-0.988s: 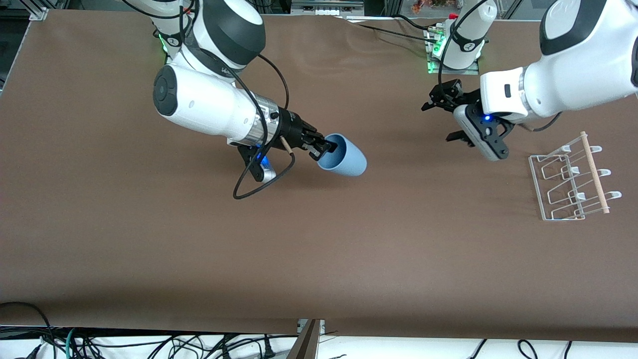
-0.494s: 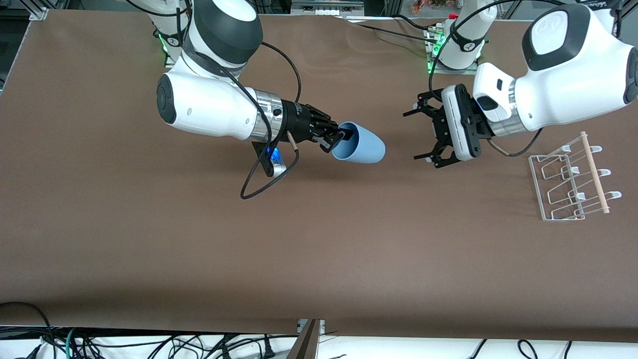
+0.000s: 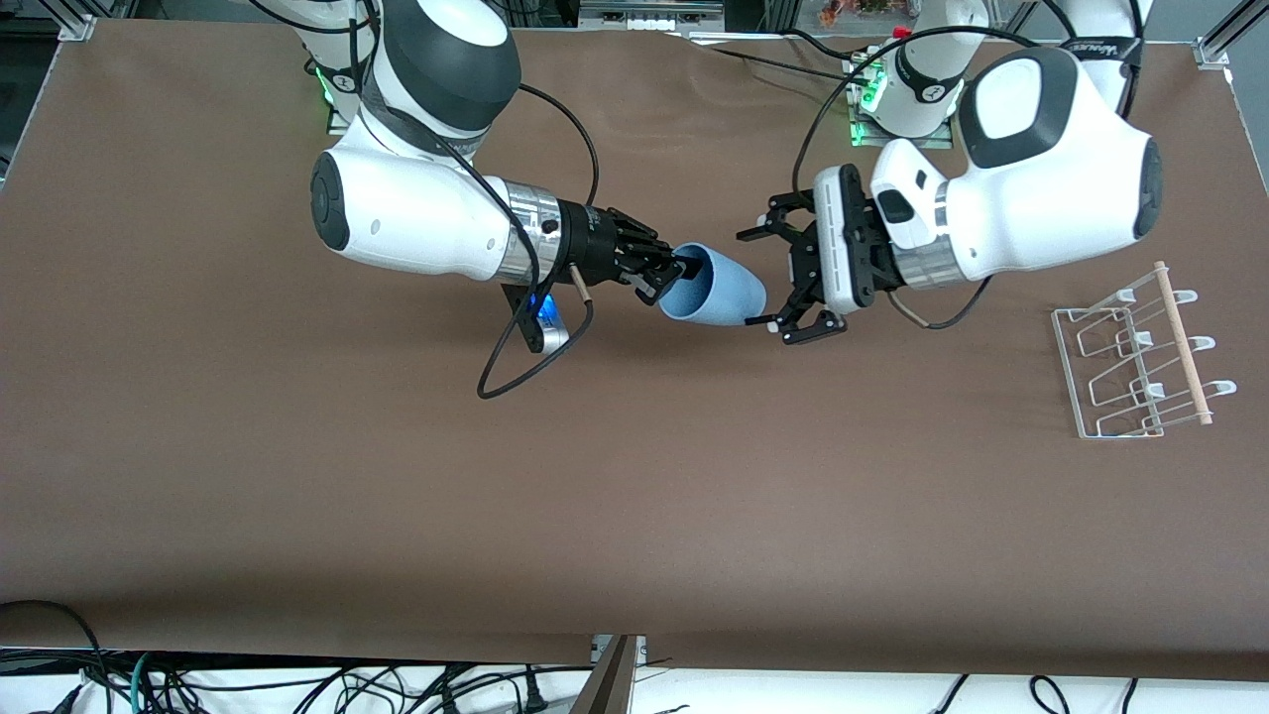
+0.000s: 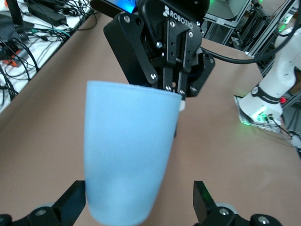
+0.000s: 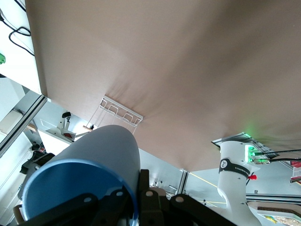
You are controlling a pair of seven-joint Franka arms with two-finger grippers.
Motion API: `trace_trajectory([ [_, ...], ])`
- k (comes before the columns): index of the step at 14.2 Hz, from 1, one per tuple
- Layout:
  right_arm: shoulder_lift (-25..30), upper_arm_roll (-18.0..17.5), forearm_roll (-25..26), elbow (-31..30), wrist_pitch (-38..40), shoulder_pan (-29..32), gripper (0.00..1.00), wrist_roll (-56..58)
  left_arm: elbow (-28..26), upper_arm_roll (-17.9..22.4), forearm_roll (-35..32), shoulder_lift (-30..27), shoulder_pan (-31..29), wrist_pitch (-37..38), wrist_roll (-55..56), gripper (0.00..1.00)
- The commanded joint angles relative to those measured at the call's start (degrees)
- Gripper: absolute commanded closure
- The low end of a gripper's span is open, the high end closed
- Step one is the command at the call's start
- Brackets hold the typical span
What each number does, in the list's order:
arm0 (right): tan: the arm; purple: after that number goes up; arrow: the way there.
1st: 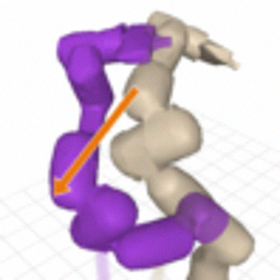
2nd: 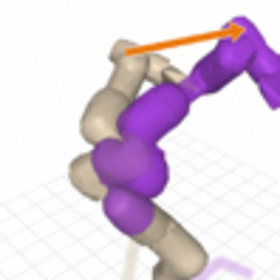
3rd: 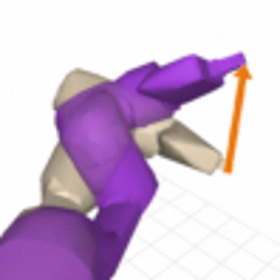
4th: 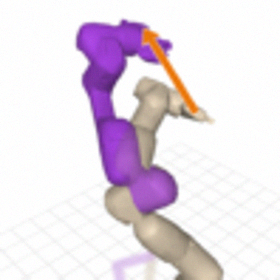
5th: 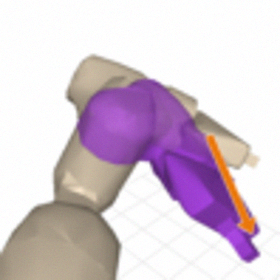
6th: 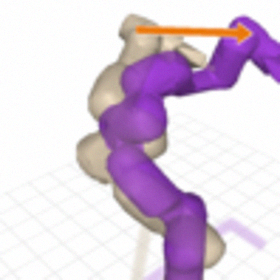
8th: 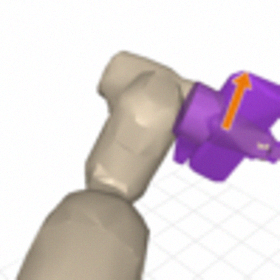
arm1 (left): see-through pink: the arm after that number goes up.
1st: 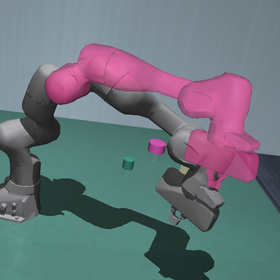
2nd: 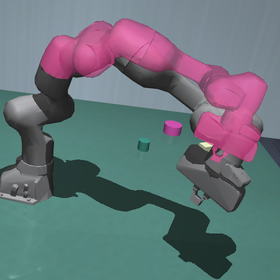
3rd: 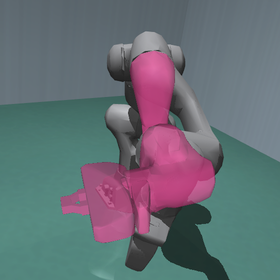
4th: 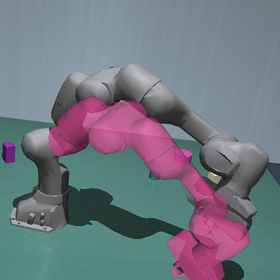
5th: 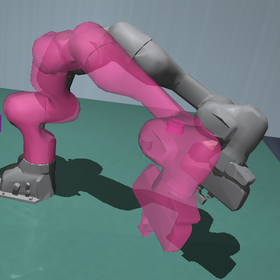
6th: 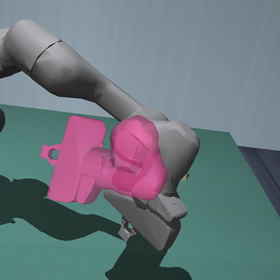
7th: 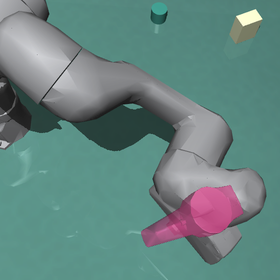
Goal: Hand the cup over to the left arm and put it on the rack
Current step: 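Grasp the cup's rim end with the left gripper, open the right gripper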
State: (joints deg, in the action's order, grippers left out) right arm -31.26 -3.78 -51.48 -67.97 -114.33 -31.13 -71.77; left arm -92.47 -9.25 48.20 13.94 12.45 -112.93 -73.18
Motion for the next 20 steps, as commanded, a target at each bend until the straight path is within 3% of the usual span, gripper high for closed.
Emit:
trace_trajectory([
  [1, -0.6, -1.2, -1.2, 1.3, -0.2, 0.7, 1.00, -0.7, 1.3, 0.3, 2.7, 1.1, 2.5, -1.8, -2.7, 0.22],
  [2, -0.6, -1.2, -1.3, 1.3, -0.2, 0.7, 1.00, -0.7, 1.2, 0.3, 2.7, 1.1, 2.5, -1.8, -2.9, 0.63],
  [3, -0.6, -1.1, -1.5, 1.3, -0.2, 0.7, 1.00, -0.7, 1.2, 0.3, 2.7, 1.1, 2.4, -1.7, -2.9, 0.81],
  [4, -0.6, -1.2, -1.5, 1.3, -0.2, 0.7, 1.00, -0.7, 1.2, 0.3, 2.7, 1.2, 2.4, -1.7, -2.9, 0.89],
  [9, -0.6, -1.1, -1.4, 1.3, -0.1, 0.8, 1.00, -0.1, 1.3, 0.3, 2.6, 1.5, 2.0, -1.2, -2.8, 0.90],
  [10, -0.6, -1.0, -1.4, 1.3, -0.1, 1.1, 0.76, 0.6, 1.3, 0.3, 2.6, 1.4, 1.8, -1.0, -2.2, 0.89],
  [11, -0.4, -0.9, -1.4, 1.3, -0.1, 1.7, 0.35, 2.0, 1.3, 0.4, 2.4, 1.4, 1.6, -0.5, -2.0, 0.87],
  [13, 0.4, -0.9, -1.3, 1.3, 0.8, 3.5, 0.01, 3.1, 1.4, 0.5, 2.3, 1.4, 0.1, 3.7, -1.7, 0.87],
  [16, 1.8, -0.5, -1.3, 1.4, 8.1, 8.9, 0.00, 3.2, 1.4, 1.2, 1.2, 1.1, -2.4, 9.4, -1.8, 0.87],
  [18, 3.0, -0.4, -0.9, 1.4, 11.7, 12.9, 0.00, 3.2, 1.5, 1.3, -7.7, 0.8, -5.4, 14.1, -1.7, 0.85],
  [20, 4.4, 0.3, 3.4, 1.4, 16.8, 16.9, 0.00, 6.1, 2.6, 1.5, -16.4, 0.6, -6.1, 20.4, -1.0, 0.86],
])
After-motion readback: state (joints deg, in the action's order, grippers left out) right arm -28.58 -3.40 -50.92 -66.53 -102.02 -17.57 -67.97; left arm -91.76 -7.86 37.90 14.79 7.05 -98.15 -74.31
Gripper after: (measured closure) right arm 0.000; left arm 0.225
